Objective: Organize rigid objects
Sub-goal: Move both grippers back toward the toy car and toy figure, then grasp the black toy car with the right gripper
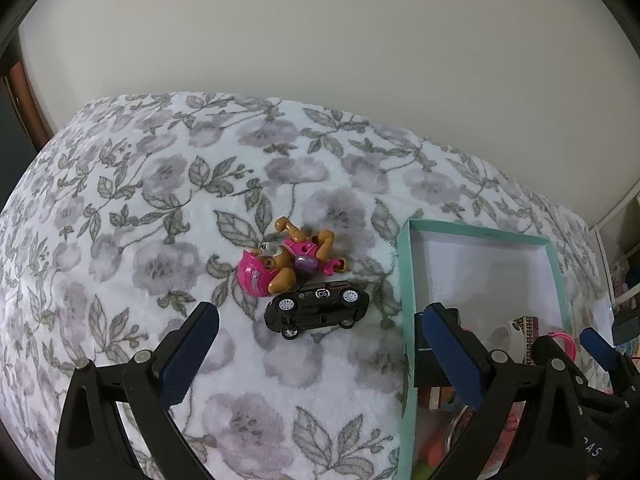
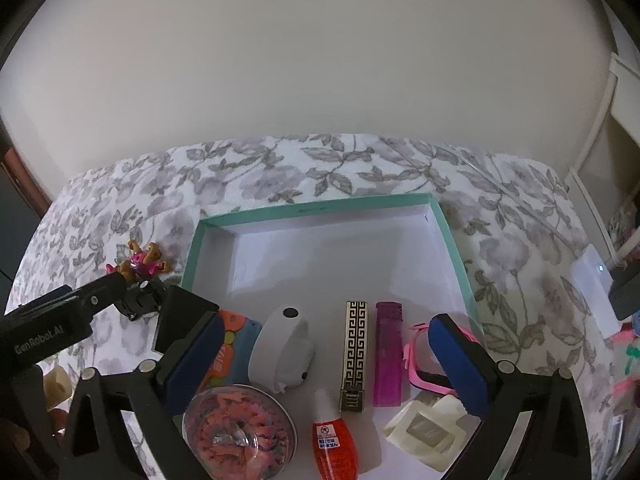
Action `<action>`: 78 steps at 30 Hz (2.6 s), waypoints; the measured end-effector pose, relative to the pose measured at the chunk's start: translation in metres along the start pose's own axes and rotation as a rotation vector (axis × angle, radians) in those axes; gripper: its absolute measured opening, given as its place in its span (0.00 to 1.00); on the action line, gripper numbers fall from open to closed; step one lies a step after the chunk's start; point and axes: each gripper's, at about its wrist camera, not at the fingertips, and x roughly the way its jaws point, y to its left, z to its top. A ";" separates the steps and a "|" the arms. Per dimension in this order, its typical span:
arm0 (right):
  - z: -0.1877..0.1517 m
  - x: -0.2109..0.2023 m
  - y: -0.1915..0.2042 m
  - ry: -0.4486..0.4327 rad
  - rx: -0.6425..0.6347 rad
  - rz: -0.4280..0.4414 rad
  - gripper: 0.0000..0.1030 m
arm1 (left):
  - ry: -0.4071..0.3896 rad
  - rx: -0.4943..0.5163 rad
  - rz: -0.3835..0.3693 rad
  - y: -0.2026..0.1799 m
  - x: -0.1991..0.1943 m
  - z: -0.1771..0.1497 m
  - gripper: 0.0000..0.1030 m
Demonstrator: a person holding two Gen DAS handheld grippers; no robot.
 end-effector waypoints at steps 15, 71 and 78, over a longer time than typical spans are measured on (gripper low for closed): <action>-0.001 0.003 0.001 -0.018 0.064 0.053 1.00 | -0.043 -0.074 0.011 0.035 -0.006 0.008 0.99; 0.017 0.077 0.179 0.167 0.037 0.161 0.60 | 0.037 -0.368 -0.057 0.187 0.016 0.009 0.99; 0.014 0.083 0.188 0.186 -0.016 0.089 0.56 | 0.044 -0.366 -0.069 0.187 0.018 0.009 0.99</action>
